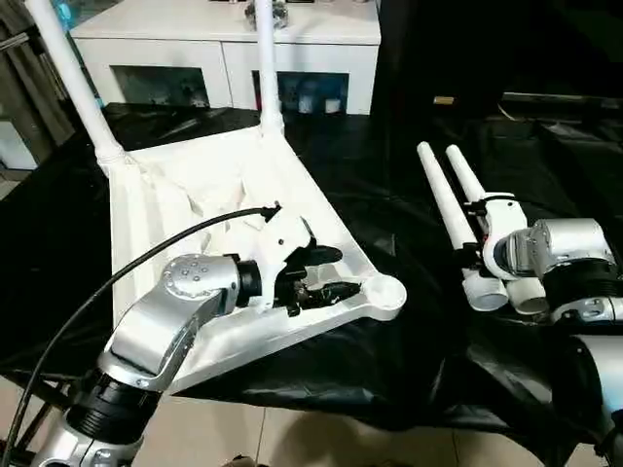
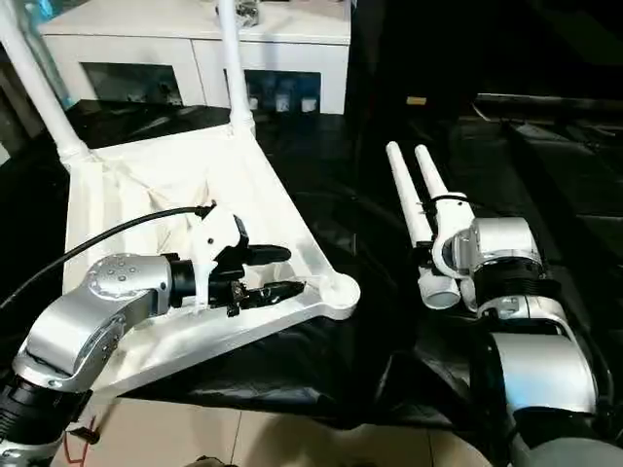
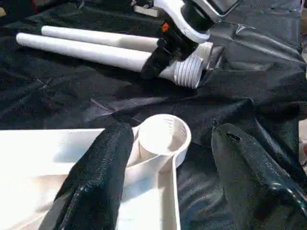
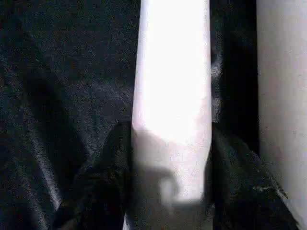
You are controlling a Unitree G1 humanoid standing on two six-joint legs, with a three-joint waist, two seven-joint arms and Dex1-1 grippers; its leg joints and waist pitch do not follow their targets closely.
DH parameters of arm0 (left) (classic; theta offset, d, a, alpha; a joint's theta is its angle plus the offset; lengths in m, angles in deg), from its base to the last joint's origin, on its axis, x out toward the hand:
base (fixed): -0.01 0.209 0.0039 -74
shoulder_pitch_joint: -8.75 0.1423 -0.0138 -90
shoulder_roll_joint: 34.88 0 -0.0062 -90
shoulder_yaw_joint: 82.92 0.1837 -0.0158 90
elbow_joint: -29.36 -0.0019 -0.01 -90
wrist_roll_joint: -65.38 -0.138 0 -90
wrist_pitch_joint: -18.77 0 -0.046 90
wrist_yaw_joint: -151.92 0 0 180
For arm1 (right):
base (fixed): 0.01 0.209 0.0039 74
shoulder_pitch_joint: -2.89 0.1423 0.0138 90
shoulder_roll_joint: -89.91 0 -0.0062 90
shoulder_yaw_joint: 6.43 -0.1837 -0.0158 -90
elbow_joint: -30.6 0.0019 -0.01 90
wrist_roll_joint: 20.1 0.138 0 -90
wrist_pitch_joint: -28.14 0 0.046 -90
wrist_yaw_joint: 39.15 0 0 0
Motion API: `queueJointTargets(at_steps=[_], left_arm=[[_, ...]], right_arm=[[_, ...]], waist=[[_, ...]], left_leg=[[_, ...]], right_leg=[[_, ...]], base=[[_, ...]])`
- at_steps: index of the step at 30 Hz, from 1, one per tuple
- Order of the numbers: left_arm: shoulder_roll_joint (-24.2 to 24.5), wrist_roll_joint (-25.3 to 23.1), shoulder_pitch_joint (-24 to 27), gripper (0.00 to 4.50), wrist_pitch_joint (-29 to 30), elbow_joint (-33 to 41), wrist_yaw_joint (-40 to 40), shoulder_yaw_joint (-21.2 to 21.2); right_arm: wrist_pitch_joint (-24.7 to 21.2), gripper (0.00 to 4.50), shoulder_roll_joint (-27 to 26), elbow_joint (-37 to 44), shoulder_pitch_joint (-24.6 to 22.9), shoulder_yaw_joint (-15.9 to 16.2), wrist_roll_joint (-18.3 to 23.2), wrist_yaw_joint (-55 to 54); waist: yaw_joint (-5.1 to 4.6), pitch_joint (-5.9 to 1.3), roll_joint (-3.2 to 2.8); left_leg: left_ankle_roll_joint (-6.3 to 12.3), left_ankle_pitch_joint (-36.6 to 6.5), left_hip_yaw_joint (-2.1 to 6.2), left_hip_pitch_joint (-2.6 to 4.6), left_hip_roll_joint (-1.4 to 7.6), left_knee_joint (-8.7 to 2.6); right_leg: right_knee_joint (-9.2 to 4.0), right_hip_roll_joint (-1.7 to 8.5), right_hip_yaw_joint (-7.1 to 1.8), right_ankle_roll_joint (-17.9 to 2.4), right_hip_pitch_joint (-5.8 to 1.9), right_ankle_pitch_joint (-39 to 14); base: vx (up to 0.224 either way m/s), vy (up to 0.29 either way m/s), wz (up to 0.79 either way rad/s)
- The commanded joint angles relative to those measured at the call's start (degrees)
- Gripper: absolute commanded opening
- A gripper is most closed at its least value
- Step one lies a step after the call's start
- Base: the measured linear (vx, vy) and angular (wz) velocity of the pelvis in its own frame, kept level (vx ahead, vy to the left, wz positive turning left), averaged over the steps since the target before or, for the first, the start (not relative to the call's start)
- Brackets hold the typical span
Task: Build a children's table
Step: Pick table leg
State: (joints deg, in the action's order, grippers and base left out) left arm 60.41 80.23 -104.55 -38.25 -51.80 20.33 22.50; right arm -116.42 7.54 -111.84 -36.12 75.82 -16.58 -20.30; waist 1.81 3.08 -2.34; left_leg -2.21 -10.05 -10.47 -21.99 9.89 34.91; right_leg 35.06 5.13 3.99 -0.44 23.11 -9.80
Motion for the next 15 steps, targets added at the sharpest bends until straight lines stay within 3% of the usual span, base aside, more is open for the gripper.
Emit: queueJointTargets(at_steps=[1,5,6,7,9,10,11,12,14,15], left_arm=[[-0.5,-0.3,-1.8,3.00,-1.4,-1.4,-1.1,-1.6],[-3.3,-0.6,-4.2,3.00,-3.0,-5.4,-5.2,-4.1],[-3.3,-0.6,-4.2,3.00,-3.0,-5.4,-5.2,-4.1],[-6.4,0.1,-6.5,3.00,-3.3,-8.4,-9.0,-6.5],[-10.9,1.1,-9.6,3.00,-2.4,-12.3,-14.8,-9.4],[-12.2,2.1,-10.4,3.00,-1.7,-13.1,-15.6,-10.3],[-12.9,2.8,-10.8,3.00,-1.2,-13.5,-16.0,-10.7],[-12.9,2.8,-10.8,3.27,-1.2,-13.5,-16.0,-10.7],[-18.0,9.2,-13.7,3.34,5.6,-16.7,-18.8,-15.2],[-18.0,9.2,-13.7,3.34,5.6,-16.7,-18.8,-15.2]], right_arm=[[0.6,1.88,-0.7,0.5,-0.5,-1.5,1.8,-0.2],[0.2,1.88,-1.3,4.3,-2.1,-3.0,3.7,0.8],[0.2,1.88,-1.3,4.3,-2.1,-3.0,3.7,0.8],[1.0,1.88,-1.9,8.4,-3.4,-4.8,5.8,2.2],[4.5,1.88,-3.6,17.1,-6.4,-7.5,10.4,6.4],[5.8,1.88,-4.4,20.2,-7.5,-7.9,12.0,8.0],[6.5,1.88,-4.8,22.2,-8.2,-8.2,13.0,9.0],[6.5,1.88,-4.8,22.2,-8.2,-8.2,13.0,9.0],[13.9,1.88,-8.0,35.0,-15.1,-5.6,18.0,18.0],[13.9,1.88,-8.0,35.0,-15.1,-5.6,18.0,18.0]], waist=[[-0.01,-4.01,0.42],[0.04,-4.02,-0.02],[0.03,-4.21,0.23],[0.04,-4.21,-0.18],[0.21,-4.31,0.06],[0.58,-4.51,-0.43],[0.46,-4.41,-0.11],[0.70,-4.67,0.12],[0.98,-4.59,0.11],[1.24,-4.43,0.11]], left_leg=[[-1.25,-15.5,0.88,1.14,2.18,-3.76],[-0.98,-14.9,0.92,0.92,2.05,-3.69],[-0.80,-14.2,0.89,0.99,2.06,-3.63],[-0.81,-14.0,1.06,0.89,2.08,-3.71],[0.18,-14.3,0.74,1.06,1.90,-3.49],[1.03,-12.6,1.01,0.83,2.02,-3.50],[1.53,-11.9,0.93,0.57,2.03,-3.59],[2.45,-10.2,0.98,0.49,2.13,-3.42],[4.27,-8.2,0.64,0.38,2.07,-3.18],[4.71,-8.3,0.34,0.39,1.88,-3.07]], right_leg=[[-4.42,2.54,-2.08,-11.9,-2.66,-16.8],[-4.45,2.50,-2.03,-11.8,-2.90,-16.0],[-4.38,2.50,-2.03,-11.9,-2.92,-15.1],[-4.21,2.57,-1.96,-12.2,-3.03,-14.8],[-4.69,2.44,-2.06,-11.5,-3.16,-13.9],[-4.36,2.73,-1.99,-11.8,-3.37,-12.5],[-4.45,2.59,-1.95,-11.9,-3.47,-11.9],[-4.17,2.79,-1.93,-12.5,-3.58,-10.2],[-4.09,2.77,-1.98,-13.7,-3.40,-9.0],[-4.44,2.64,-2.00,-12.9,-3.37,-9.5]], base=[[0.000,0.000,0.00],[0.000,0.000,0.00],[0.000,0.000,0.00],[0.000,0.000,0.00],[0.000,0.000,0.00],[0.000,0.000,0.00],[0.000,0.000,0.00],[0.000,0.000,0.00],[0.000,0.000,0.00],[0.000,0.000,0.00]])
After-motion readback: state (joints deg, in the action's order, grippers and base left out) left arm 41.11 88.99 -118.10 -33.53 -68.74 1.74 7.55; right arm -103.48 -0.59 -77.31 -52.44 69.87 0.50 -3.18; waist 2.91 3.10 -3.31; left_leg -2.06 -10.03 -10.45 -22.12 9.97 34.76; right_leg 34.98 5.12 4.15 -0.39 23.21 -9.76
